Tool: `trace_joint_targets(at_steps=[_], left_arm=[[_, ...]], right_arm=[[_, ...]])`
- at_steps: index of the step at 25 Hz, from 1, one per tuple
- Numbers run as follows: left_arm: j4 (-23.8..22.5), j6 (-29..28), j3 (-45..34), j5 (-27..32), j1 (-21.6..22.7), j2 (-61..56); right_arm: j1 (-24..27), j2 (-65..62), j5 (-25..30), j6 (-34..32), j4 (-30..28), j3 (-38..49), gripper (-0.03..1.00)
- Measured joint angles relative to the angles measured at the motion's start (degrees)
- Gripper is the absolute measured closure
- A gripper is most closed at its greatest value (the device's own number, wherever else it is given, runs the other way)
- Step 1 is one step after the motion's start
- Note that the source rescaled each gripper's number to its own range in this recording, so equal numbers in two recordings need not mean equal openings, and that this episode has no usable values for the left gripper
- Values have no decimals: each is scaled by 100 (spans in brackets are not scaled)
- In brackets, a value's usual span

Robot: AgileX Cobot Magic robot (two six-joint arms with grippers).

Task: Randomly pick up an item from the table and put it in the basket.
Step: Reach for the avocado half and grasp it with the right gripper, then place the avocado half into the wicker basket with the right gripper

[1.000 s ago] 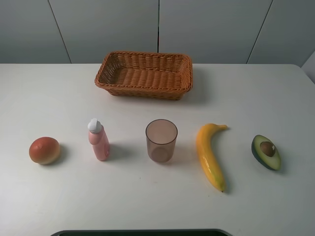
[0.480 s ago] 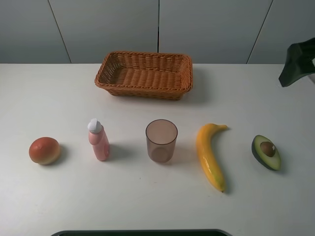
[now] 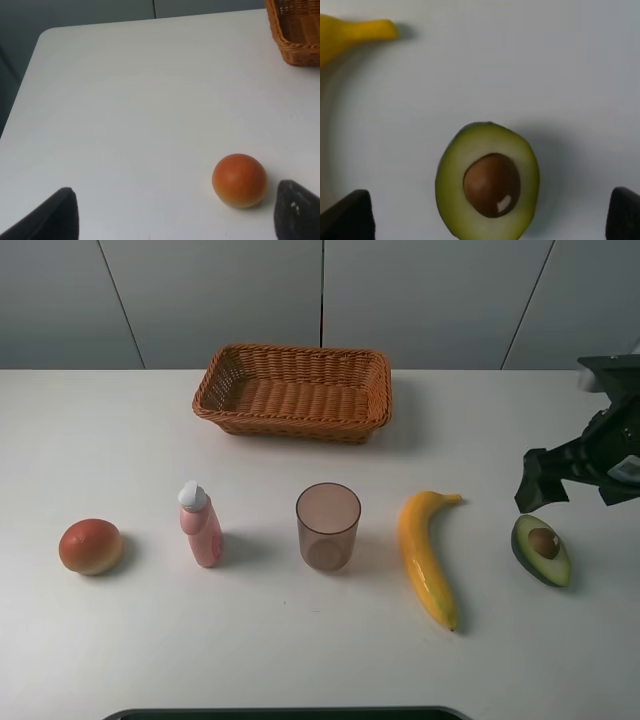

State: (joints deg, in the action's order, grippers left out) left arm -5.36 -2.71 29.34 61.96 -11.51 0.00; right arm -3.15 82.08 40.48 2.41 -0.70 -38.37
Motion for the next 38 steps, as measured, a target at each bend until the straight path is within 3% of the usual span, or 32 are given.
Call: trace_joint_targets(at_steps=[8,17,26,27,28,29,30,38], left_arm=[[0,0,0,0,0,-2],[0,0,0,0,0,-2],[0,0,0,0,0,0],[0,0,0,0,0,0],[0,0,0,0,0,0],[0,0,0,0,0,0],[0,0,0,0,0,0],[0,11,0,0,0,0]], right_arm=[[0,847,-629,-22,0,276,-3],[0,1719,-896,-33,0,297,-3],[0,1737,-1028,-74,0,297,-2],[0,1737,-1028,-91,0,297,12],[0,1737,-1028,-120,0,297,37],[0,1737,-1028,-135,8,297,71],[0,1737,-1028,-164,8,297,96],[0,1697,-1028,-171,70,297,97]])
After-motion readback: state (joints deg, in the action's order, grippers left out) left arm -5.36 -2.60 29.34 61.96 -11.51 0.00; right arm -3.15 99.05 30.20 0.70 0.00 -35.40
